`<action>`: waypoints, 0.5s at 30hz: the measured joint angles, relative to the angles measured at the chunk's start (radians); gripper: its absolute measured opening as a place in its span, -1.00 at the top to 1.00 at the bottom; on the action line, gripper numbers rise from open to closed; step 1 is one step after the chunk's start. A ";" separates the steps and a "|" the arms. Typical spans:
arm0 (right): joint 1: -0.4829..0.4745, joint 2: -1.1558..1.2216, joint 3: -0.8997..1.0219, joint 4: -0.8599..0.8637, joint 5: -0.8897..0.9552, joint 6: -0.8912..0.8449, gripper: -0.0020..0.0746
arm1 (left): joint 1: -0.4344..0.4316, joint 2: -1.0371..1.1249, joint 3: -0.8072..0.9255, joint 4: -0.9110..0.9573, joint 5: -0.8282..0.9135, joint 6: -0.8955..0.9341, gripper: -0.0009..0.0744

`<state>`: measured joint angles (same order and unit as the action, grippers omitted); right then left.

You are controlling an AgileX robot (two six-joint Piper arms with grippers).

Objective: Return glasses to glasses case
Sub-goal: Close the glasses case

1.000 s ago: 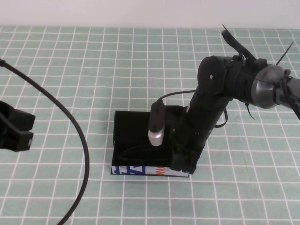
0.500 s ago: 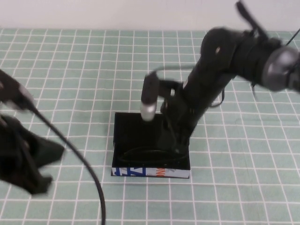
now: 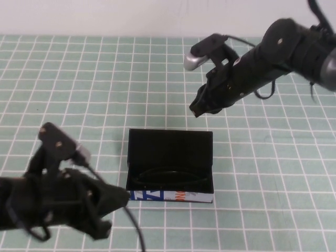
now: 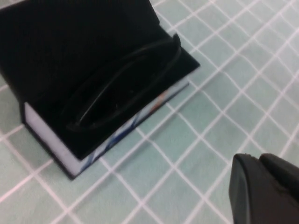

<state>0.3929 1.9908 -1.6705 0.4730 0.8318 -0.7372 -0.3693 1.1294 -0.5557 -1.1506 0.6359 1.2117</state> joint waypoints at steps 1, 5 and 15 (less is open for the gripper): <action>0.000 0.009 0.000 0.002 -0.006 0.001 0.98 | 0.000 0.035 0.002 -0.048 -0.006 0.037 0.98; 0.000 0.059 0.000 0.007 -0.048 0.004 0.98 | -0.002 0.185 0.004 -0.221 -0.023 0.190 0.98; 0.000 0.114 0.000 0.017 -0.102 0.004 0.98 | -0.002 0.488 0.004 -0.525 0.039 0.470 0.98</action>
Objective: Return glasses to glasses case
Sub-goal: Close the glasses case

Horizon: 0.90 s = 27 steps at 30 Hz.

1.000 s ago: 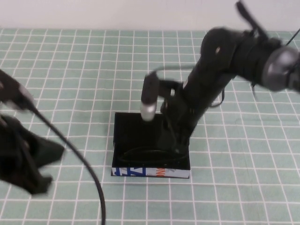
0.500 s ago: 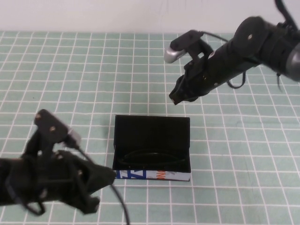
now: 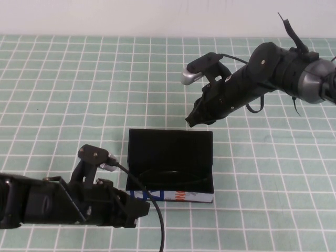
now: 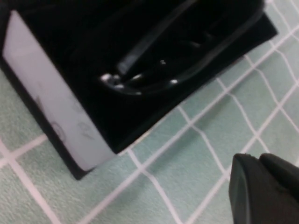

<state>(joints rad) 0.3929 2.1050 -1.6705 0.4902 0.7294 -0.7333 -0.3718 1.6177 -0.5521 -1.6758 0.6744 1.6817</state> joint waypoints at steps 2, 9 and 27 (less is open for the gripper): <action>0.000 0.000 0.000 0.005 0.002 0.000 0.98 | 0.000 0.009 -0.002 -0.017 -0.005 0.020 0.98; 0.000 0.000 0.000 0.114 0.116 -0.251 0.98 | 0.000 0.011 -0.007 -0.033 -0.059 0.030 0.98; 0.002 -0.032 -0.007 0.287 0.322 -0.458 0.98 | -0.019 0.011 -0.019 0.043 -0.069 -0.049 0.98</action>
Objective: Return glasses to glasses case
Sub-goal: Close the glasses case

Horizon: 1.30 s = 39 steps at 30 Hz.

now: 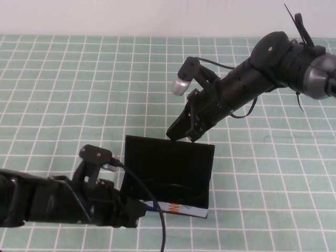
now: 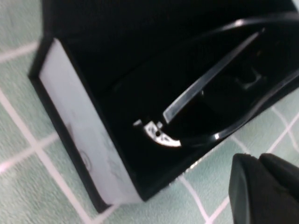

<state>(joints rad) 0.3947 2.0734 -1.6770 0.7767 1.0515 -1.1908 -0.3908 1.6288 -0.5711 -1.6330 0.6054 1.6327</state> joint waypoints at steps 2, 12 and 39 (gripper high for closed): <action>0.000 0.000 0.000 -0.002 -0.001 0.000 0.98 | -0.023 0.000 0.000 0.006 -0.032 -0.013 0.98; 0.000 0.000 0.000 0.000 0.034 -0.001 0.98 | -0.076 0.000 -0.003 -0.076 -0.171 0.008 0.98; 0.122 0.011 0.110 -0.046 0.142 0.109 0.98 | -0.076 0.000 -0.022 -0.080 -0.181 0.014 0.98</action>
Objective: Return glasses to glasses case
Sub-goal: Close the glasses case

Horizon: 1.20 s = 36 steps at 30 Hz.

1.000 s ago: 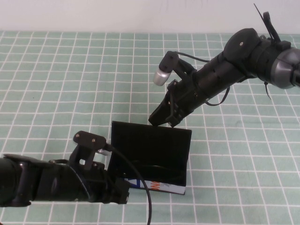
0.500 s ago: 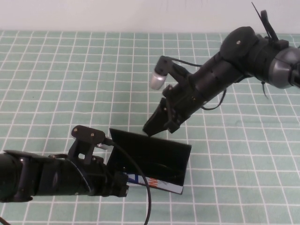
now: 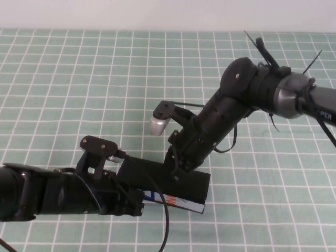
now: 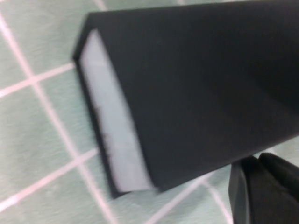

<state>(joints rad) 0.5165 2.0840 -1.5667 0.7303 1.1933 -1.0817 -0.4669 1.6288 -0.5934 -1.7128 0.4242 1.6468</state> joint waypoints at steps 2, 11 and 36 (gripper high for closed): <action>0.000 0.004 0.014 0.000 -0.019 0.030 0.98 | 0.000 0.000 0.000 0.000 0.022 0.000 0.98; 0.000 0.029 0.018 0.003 -0.032 0.103 0.98 | 0.000 -0.025 0.000 0.077 0.058 -0.072 0.98; -0.003 -0.148 -0.051 -0.218 -0.066 0.123 0.98 | 0.000 -0.663 0.000 0.422 -0.028 -0.420 0.98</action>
<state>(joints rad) 0.5131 1.9362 -1.6176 0.5120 1.1278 -0.9585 -0.4669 0.9662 -0.5934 -1.2904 0.3962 1.2267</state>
